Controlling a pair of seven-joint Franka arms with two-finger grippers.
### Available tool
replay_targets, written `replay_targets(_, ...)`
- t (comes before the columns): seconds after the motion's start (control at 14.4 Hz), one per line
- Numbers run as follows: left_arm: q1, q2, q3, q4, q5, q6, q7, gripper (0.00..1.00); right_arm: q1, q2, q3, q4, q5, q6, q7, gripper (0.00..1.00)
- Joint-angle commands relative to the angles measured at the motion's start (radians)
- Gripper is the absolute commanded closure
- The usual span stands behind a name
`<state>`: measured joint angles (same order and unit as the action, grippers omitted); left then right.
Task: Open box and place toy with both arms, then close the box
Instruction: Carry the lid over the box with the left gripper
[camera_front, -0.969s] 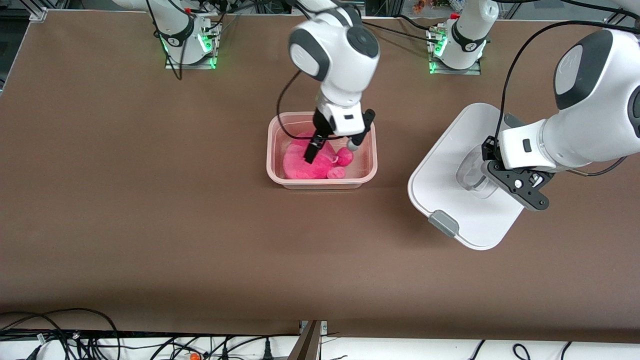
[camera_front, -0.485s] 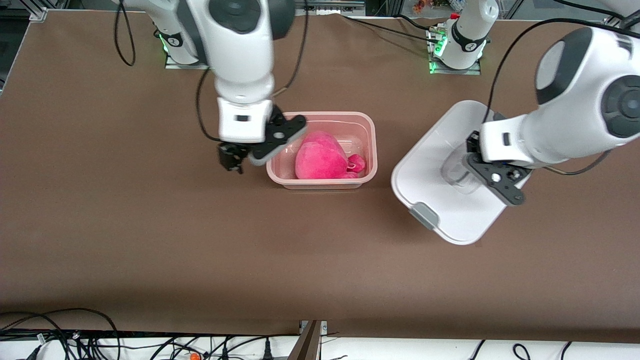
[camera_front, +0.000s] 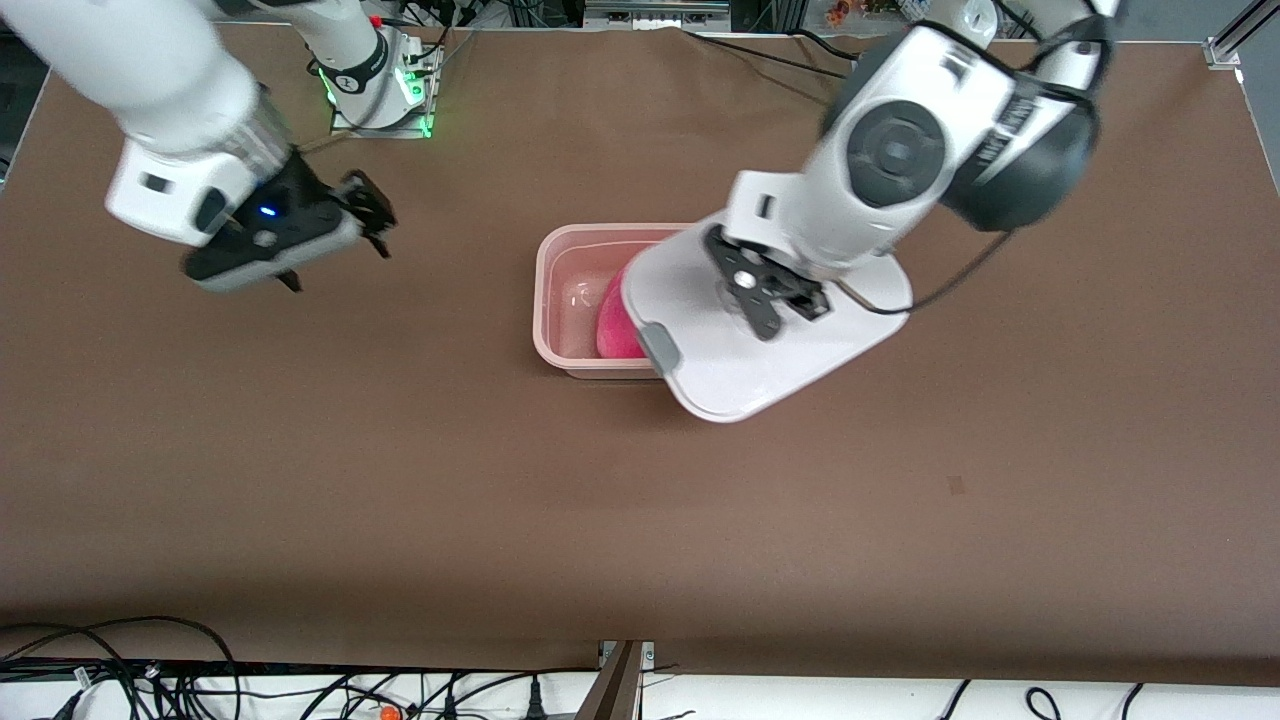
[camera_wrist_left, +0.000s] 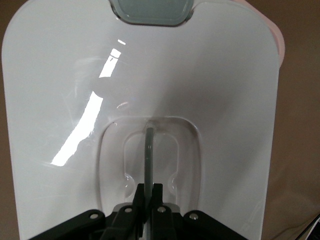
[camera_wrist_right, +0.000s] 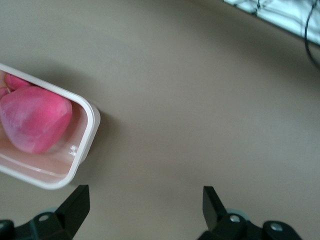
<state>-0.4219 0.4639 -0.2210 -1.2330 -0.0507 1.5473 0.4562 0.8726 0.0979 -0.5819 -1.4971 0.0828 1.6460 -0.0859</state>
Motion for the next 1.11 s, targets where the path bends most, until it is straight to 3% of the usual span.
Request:
replay_targets(0.0,-0.113,0.038,0.015,0.004,0.027,0.063,-0.008,1.0,-0.024,-0.06,0.004,-0.086,0.0,-0.006,0.054,0.0)
replay_targets(0.28,-0.262,0.113,0.015,0.003,0.089,0.164,-0.022,1.0,-0.066,-0.101,-0.007,-0.098,-0.012,-0.023,0.054,0.0)
replay_targets(0.42,-0.296,0.13,0.012,-0.014,0.133,0.195,-0.005,1.0,-0.07,-0.101,-0.016,-0.098,-0.015,-0.028,0.052,0.0)
replay_targets(0.48,-0.296,0.134,0.012,-0.032,0.135,0.218,0.013,1.0,-0.101,-0.099,0.009,-0.101,-0.029,-0.028,0.064,0.0)
replay_targets(0.55,-0.298,0.134,0.012,-0.049,0.135,0.243,0.042,1.0,-0.178,-0.099,0.087,-0.101,-0.037,-0.026,0.075,0.0)
replay_targets(0.69,-0.296,0.137,0.012,-0.069,0.135,0.276,0.073,1.0,-0.425,-0.101,0.331,-0.101,-0.035,-0.028,0.078,0.0)
replay_targets(0.76,-0.291,0.137,0.012,-0.069,0.135,0.281,0.076,1.0,-0.504,-0.103,0.408,-0.101,-0.035,-0.026,0.08,0.0)
replay_targets(0.9,-0.276,0.137,0.014,-0.071,0.134,0.28,0.132,1.0,-0.579,-0.107,0.479,-0.103,-0.037,-0.026,0.124,0.0)
replay_targets(1.04,-0.249,0.134,0.012,-0.089,0.129,0.28,0.171,1.0,-0.699,-0.119,0.597,-0.12,-0.038,-0.02,0.133,0.0)
